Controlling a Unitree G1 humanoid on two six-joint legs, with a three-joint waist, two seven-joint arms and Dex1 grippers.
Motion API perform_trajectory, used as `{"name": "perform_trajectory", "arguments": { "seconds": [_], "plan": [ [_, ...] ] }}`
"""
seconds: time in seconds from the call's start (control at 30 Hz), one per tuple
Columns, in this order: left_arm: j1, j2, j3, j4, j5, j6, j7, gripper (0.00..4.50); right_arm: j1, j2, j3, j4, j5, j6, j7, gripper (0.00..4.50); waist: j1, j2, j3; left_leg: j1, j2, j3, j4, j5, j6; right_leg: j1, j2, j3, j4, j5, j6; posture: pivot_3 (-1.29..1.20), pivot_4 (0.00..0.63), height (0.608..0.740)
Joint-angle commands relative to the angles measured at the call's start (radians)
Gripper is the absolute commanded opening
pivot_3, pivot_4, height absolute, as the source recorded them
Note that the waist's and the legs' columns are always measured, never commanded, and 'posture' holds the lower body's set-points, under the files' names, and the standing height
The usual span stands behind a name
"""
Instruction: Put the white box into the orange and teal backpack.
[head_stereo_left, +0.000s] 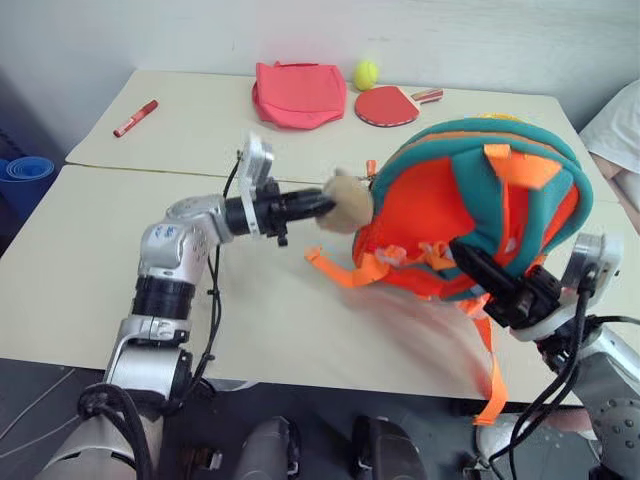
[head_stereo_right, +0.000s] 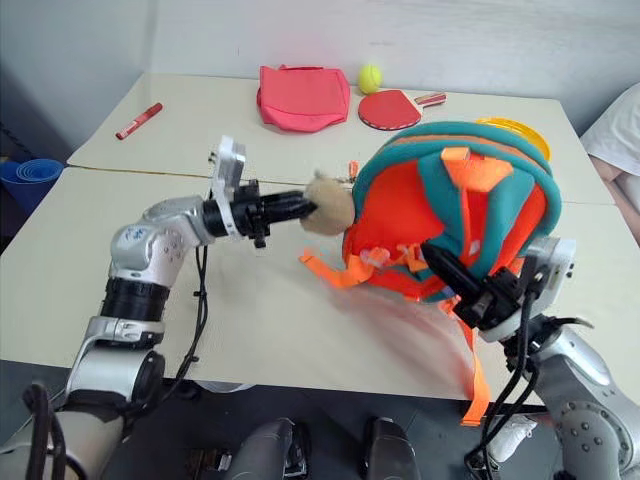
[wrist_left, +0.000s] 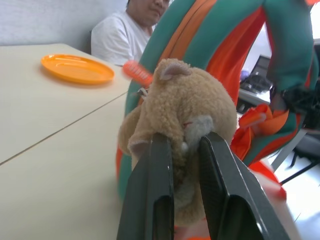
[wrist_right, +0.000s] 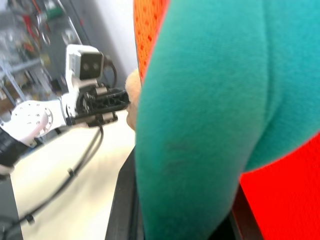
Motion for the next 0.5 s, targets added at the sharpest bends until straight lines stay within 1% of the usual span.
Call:
{"name": "perform_trajectory", "arguments": {
  "seconds": [0.03,0.1,0.23,0.27,0.33,0.37,0.43,0.47,0.5],
  "plan": [
    [0.038,0.036,-0.104,0.032,0.119,-0.037,-0.006,0.39,-0.019,0.030,-0.045,-0.018,-0.021,-0.075,-0.049,0.03,0.000,0.000,0.000,0.000,0.000,0.000,0.000,0.000,0.000,0.000,0.000,-0.001,0.000,0.000,0.000,0.00,0.150,0.740],
    [0.071,0.045,-0.157,0.046,0.181,-0.094,-0.016,0.39,-0.019,0.036,-0.037,-0.013,-0.059,-0.095,-0.056,0.03,0.000,0.000,0.000,0.000,0.000,0.001,0.000,0.000,0.000,0.000,0.001,-0.003,0.000,0.000,0.000,0.00,0.150,0.740],
    [0.159,0.004,-0.198,0.052,0.230,-0.262,-0.040,0.39,-0.007,0.063,-0.011,0.010,-0.141,-0.139,-0.057,0.03,0.001,0.000,0.000,0.000,0.000,0.001,0.000,0.000,0.000,0.000,0.000,-0.002,0.000,0.000,0.000,0.00,0.150,0.740],
    [0.174,-0.014,-0.187,0.052,0.225,-0.298,-0.039,0.39,0.003,0.065,0.002,0.016,-0.181,-0.155,-0.047,0.03,0.002,0.000,0.000,0.000,0.000,0.001,0.000,0.000,0.000,0.000,0.000,-0.001,0.000,0.000,0.000,0.00,0.150,0.740],
    [0.181,-0.047,-0.140,0.046,0.191,-0.295,-0.009,0.39,0.020,0.066,0.030,0.029,-0.277,-0.204,-0.027,0.03,0.003,0.001,0.000,0.000,0.000,0.001,0.000,0.000,0.000,0.000,-0.001,0.001,0.000,0.000,0.000,0.00,0.150,0.740],
    [0.176,-0.051,-0.121,0.047,0.181,-0.285,-0.006,0.39,0.022,0.068,0.040,0.038,-0.337,-0.244,-0.020,0.03,0.002,0.001,0.000,0.000,0.000,0.001,0.000,0.000,0.000,0.000,-0.001,0.002,0.000,0.000,0.000,0.00,0.150,0.740],
    [0.169,-0.042,-0.082,0.053,0.186,-0.323,0.011,0.39,0.049,0.042,0.079,0.064,-0.457,-0.316,0.031,0.03,0.001,0.001,0.000,0.000,0.000,0.001,0.000,0.000,0.000,0.000,-0.001,0.001,0.000,0.000,0.000,0.00,0.150,0.740],
    [0.168,-0.022,-0.074,0.052,0.195,-0.332,0.007,0.73,0.068,0.016,0.099,0.075,-0.516,-0.344,0.063,0.03,-0.001,0.001,0.000,0.000,0.000,0.001,0.000,0.000,0.000,0.000,-0.001,0.001,0.000,0.000,0.000,0.00,0.150,0.740],
    [0.172,0.010,-0.074,0.050,0.208,-0.339,-0.012,1.11,0.087,-0.009,0.113,0.085,-0.551,-0.363,0.101,0.38,-0.001,0.001,0.000,0.000,0.000,0.001,0.000,0.000,0.000,-0.001,-0.001,0.001,0.001,0.000,0.000,0.00,0.150,0.740]
  ]
}}
